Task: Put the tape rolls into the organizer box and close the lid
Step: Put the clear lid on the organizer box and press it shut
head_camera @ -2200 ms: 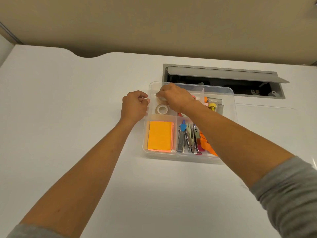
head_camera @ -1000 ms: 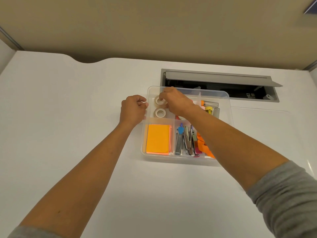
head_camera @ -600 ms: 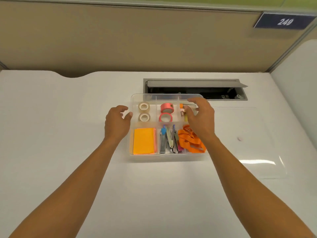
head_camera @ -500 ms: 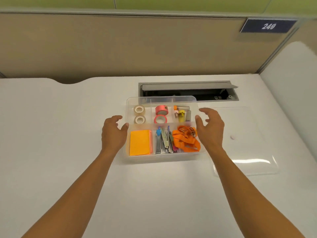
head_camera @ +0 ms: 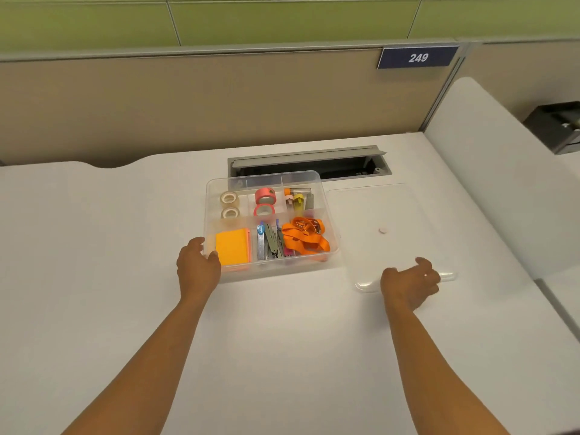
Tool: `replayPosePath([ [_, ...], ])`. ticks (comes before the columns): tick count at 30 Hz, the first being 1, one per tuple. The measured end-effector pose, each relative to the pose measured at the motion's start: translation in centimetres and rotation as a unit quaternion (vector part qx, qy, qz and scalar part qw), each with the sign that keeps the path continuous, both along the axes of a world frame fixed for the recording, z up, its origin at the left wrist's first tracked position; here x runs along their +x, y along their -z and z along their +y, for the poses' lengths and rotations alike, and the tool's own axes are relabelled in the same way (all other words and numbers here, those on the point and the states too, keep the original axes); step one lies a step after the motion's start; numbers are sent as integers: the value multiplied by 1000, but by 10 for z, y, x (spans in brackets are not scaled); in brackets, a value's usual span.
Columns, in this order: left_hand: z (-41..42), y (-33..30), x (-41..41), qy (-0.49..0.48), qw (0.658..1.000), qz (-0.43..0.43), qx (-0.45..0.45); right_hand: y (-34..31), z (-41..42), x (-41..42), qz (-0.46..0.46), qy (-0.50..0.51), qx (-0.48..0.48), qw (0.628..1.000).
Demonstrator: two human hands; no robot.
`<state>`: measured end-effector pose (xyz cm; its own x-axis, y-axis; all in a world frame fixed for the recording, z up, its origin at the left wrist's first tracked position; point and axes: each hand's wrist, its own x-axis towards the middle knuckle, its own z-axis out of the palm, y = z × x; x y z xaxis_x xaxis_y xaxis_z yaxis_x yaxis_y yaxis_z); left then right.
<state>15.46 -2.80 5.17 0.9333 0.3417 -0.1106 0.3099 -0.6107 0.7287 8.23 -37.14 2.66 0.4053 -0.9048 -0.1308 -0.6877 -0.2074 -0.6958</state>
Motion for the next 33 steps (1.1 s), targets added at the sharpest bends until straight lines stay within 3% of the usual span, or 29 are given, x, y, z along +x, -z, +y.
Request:
replayPosePath([
  [3, 6, -2, -3, -1, 1000, 4, -4, 5, -7, -7, -5, 52, 67, 996],
  [11, 17, -1, -2, -27, 994, 43, -93, 1, -19, -8, -13, 80, 128, 988],
  [17, 16, 1, -2, -22, 996, 38, -84, -5, -31, -9, -47, 168, 214, 961],
  [20, 17, 0, -2, -18, 995, 39, -86, -5, -32, -12, -107, 197, 289, 931],
  [24, 18, 0, -2, -10, 995, 37, -88, -5, -30, -12, -231, 152, 396, 875],
  [28, 20, 1, -4, -2, 995, 32, -90, -17, -23, -10, -359, 74, 442, 819],
  [30, 21, 1, -6, 4, 995, 31, -93, -28, -20, -9, -392, 46, 426, 814],
  [33, 22, -1, -7, 12, 994, 38, -98, -44, -16, -3, -411, 24, 355, 839],
])
